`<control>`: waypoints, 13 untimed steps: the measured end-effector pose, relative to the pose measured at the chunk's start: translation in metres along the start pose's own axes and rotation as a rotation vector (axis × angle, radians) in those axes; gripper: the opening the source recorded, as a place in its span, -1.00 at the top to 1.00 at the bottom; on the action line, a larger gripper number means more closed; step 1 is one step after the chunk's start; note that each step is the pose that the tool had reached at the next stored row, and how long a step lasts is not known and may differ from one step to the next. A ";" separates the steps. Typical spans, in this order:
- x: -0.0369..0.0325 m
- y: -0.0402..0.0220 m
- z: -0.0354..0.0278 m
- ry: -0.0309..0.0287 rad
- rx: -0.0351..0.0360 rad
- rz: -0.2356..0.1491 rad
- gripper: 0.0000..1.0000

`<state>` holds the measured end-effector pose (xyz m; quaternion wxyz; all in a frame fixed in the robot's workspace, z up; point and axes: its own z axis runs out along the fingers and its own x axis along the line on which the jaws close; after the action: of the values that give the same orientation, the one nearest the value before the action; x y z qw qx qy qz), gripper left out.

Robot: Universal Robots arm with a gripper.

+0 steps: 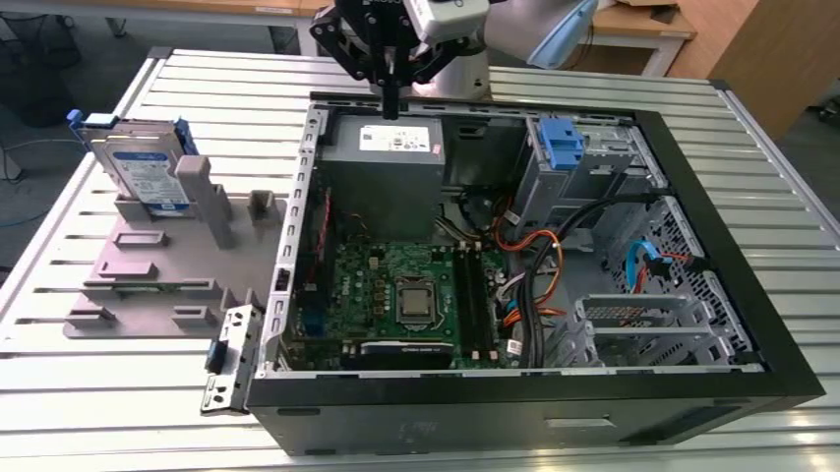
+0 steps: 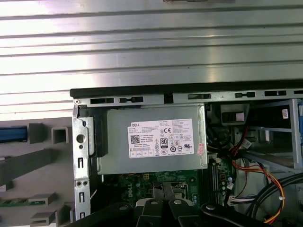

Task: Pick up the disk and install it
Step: 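Reach for the disk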

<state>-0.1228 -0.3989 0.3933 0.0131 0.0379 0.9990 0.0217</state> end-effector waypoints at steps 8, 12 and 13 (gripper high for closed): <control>0.0016 -0.0001 -0.0001 0.0000 0.0000 0.000 0.79; 0.0016 -0.0001 -0.0001 0.0001 0.0000 0.000 0.79; 0.0017 -0.0001 -0.0001 0.0001 0.0000 0.000 0.79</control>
<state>-0.1245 -0.3989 0.3933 0.0130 0.0379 0.9990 0.0217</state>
